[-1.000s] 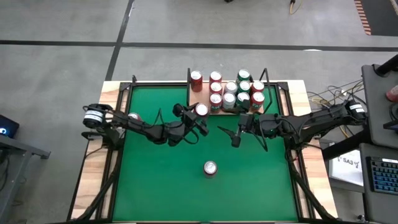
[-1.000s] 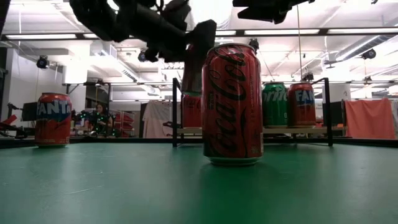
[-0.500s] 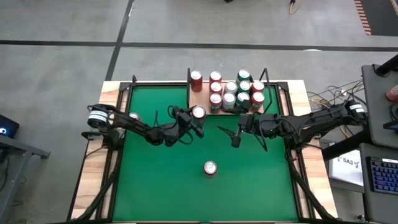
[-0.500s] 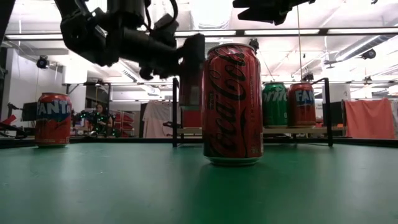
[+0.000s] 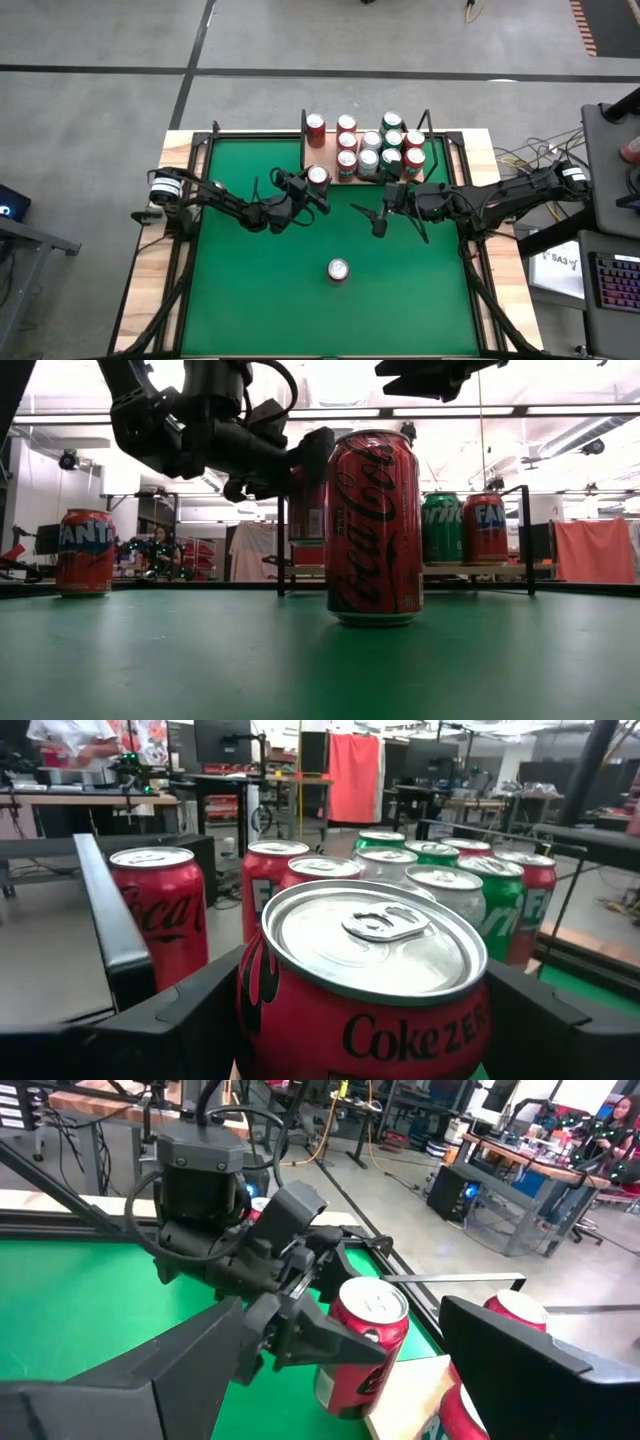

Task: Place canned beverage on shelf
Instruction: Put the red-black soda can on the shelf aligned with the other red-black soda can

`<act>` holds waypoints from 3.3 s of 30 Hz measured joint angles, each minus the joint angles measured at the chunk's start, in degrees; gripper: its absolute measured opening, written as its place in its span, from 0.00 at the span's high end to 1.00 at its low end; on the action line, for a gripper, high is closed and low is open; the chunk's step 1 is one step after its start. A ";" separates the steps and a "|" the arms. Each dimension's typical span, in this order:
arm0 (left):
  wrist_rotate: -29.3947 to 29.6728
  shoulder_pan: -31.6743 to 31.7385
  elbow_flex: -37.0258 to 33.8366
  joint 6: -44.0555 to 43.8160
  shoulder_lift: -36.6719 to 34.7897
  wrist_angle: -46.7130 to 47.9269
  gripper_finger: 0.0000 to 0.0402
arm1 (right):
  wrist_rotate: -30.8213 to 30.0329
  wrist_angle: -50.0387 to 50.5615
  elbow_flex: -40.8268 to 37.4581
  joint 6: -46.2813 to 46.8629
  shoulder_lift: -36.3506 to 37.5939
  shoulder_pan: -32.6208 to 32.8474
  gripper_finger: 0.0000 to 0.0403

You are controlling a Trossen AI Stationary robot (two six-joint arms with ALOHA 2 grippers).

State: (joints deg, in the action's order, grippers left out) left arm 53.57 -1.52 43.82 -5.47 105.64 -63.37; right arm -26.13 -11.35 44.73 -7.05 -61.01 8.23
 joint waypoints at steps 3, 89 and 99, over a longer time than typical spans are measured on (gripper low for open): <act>-0.07 0.42 0.45 -1.07 0.32 -0.25 0.27 | 0.00 0.08 0.00 0.00 0.00 0.00 0.18; 1.50 -3.19 2.24 34.21 -4.32 -6.49 0.27 | -1.19 31.01 37.62 9.46 -26.53 -7.43 0.18; -3.58 -3.30 2.22 35.03 -4.26 -5.45 0.27 | 0.62 33.77 37.51 8.98 -28.28 -7.58 0.18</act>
State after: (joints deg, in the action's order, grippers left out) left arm 49.98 -4.82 46.04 29.56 101.38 -68.83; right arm -25.51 22.41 82.24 1.93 -89.29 0.64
